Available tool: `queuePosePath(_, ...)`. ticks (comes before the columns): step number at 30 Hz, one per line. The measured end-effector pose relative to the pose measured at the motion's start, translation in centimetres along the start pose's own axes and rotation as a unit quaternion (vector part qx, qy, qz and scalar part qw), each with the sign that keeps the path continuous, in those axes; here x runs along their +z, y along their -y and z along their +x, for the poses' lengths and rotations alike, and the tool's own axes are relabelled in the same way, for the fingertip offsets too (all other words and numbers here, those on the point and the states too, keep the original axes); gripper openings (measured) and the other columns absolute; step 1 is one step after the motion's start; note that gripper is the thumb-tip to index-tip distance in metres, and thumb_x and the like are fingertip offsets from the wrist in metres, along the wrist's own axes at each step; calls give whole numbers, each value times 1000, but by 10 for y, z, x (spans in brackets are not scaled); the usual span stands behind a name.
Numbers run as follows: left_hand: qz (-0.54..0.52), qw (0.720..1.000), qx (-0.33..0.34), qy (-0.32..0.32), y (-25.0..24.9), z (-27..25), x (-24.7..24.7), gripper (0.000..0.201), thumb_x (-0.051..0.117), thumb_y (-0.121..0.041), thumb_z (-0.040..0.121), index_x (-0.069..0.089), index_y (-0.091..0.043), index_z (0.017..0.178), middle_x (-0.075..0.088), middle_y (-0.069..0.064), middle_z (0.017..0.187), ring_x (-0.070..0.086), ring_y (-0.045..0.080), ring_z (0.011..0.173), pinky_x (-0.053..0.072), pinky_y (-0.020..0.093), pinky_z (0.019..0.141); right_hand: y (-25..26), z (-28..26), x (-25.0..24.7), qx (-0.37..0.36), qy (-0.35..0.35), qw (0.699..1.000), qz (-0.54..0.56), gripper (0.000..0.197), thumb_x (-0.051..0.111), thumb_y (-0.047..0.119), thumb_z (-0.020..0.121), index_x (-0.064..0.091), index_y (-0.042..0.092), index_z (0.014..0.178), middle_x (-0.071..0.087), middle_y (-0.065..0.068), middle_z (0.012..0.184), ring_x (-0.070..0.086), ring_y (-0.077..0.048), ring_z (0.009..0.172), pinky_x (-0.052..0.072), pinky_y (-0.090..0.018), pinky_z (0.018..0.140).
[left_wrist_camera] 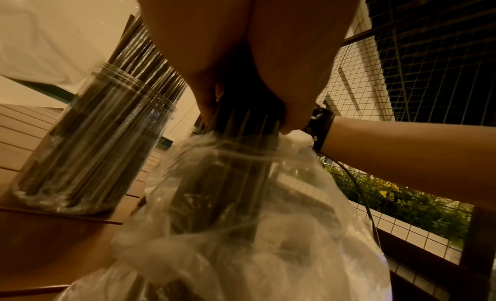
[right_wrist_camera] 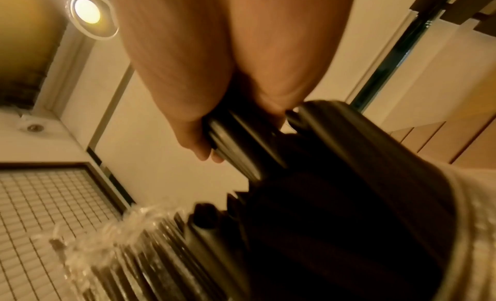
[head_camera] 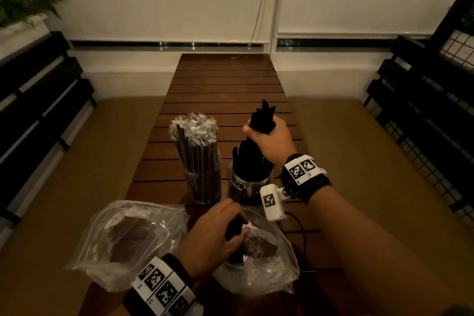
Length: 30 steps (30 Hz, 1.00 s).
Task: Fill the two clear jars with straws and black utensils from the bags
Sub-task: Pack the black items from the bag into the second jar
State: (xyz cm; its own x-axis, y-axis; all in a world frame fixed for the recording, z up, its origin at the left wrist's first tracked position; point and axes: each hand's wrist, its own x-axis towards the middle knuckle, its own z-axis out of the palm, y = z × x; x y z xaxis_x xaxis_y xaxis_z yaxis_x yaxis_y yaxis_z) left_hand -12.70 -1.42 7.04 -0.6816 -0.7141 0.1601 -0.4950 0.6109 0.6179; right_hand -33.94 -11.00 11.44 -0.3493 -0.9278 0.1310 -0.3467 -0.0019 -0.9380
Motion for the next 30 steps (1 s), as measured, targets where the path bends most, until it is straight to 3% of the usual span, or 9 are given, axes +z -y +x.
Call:
queuePosePath(4,-2,1000,4,-1,1,0,0,13,61,-38,87,54,-33,96,43,-30,93,46,-11,94,38,4,72,1,-1,2,7,-3,998,-66,18,75,37,83,70,25,95,72,9,92,68,-16,97,56,-46,94)
queuePosePath(9,-5,1000,2,-6,2,-1,0,13,62,-38,87,55,-31,95,42,-29,92,46,-10,91,37,5,71,-10,-3,6,23,17,985,-170,29,70,48,82,70,26,99,72,6,101,65,-24,108,39,-54,110)
queuePosePath(12,-4,1000,4,-4,1,-1,-1,13,62,-38,87,55,-30,95,42,-28,91,47,-9,89,37,6,71,-15,-8,9,48,40,975,-214,34,67,53,83,69,25,103,70,2,107,63,-25,108,41,-52,106)
queuePosePath(15,-6,1000,3,-2,1,-1,-2,13,62,-37,88,55,-30,97,41,-29,91,46,-10,90,37,5,71,-18,-10,6,55,56,983,-166,44,70,64,72,66,33,104,70,10,107,64,-19,108,46,-51,103)
queuePosePath(18,-9,1000,2,-4,2,0,-3,14,62,-36,88,56,-28,98,41,-29,92,46,-10,92,37,5,72,-16,-12,-2,23,36,991,-124,67,77,68,65,56,44,125,62,15,129,56,-13,123,46,-47,107)
queuePosePath(22,-14,1000,0,-1,1,0,-3,13,62,-36,88,56,-30,97,42,-28,93,47,-8,92,39,4,73,6,-14,-8,-64,4,989,-134,79,76,64,73,44,40,141,46,9,152,40,-15,141,35,-41,113)
queuePosePath(26,-17,1000,4,8,1,2,-3,12,61,-36,88,54,-32,97,44,-26,95,47,-8,94,39,6,73,5,-13,6,-119,129,922,-344,73,50,74,87,42,32,147,40,6,157,30,-18,148,20,-50,120)
queuePosePath(28,-15,1000,3,8,2,2,-3,13,62,-36,88,54,-32,97,43,-26,96,47,-8,94,39,6,72,-3,-16,11,-117,179,878,-428,68,46,70,92,47,26,144,46,1,151,41,-22,140,30,-46,114)
queuePosePath(30,-14,1000,6,5,2,1,-2,13,62,-37,88,54,-32,97,43,-26,96,47,-7,94,40,6,73,-5,-18,10,-126,177,873,-436,57,47,62,96,53,23,138,50,1,145,47,-22,133,34,-42,110)
